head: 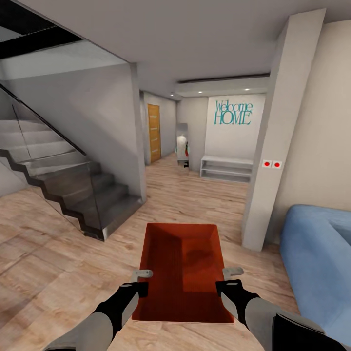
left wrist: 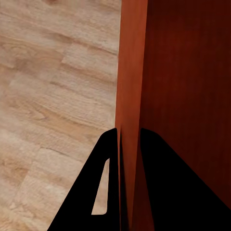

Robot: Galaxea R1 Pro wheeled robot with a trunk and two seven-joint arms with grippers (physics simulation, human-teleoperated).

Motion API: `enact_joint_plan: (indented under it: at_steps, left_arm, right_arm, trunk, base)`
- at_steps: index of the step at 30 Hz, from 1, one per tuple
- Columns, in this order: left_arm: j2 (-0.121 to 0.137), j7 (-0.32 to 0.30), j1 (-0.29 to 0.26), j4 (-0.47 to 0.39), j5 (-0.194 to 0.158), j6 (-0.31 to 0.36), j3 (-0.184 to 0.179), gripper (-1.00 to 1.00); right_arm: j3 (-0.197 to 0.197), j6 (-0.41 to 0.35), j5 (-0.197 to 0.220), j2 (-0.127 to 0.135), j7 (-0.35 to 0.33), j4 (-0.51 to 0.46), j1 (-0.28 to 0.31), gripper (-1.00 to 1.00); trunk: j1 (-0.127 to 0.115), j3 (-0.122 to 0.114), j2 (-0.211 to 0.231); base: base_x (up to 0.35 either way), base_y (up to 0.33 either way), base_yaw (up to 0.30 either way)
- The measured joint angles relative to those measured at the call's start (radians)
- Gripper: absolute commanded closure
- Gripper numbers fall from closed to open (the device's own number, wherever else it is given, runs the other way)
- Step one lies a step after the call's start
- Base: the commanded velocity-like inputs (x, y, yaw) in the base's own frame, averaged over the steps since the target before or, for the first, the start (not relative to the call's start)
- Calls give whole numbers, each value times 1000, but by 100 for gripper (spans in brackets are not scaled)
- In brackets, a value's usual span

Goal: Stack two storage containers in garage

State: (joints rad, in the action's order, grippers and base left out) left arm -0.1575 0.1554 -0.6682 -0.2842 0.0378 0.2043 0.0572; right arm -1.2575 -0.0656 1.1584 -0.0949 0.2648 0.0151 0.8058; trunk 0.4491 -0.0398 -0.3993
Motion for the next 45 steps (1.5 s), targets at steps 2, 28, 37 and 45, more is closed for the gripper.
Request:
enact_joint_plan:
  at_steps: [2,28,37,45]
  left_arm:
    - [0,0,0,0,0,0,0,100]
    - [0,0,0,0,0,0,0,100]
    - [0,0,0,0,0,0,0,100]
    - [0,0,0,0,0,0,0,100]
  right_arm:
    - [0,0,0,0,0,0,0,100]
    - [0,0,1,0,0,0,0,100]
    - [-1,0,0,0,0,0,0,100]
    - [0,0,0,0,0,0,0,100]
  trunk:
    - [0,0,0]
    - [0,0,0]
    - [0,0,0]
    - [0,0,0]
  base:
    - [323,0,0]
    - [323,0,0]
    - [323,0,0]
    - [323,0,0]
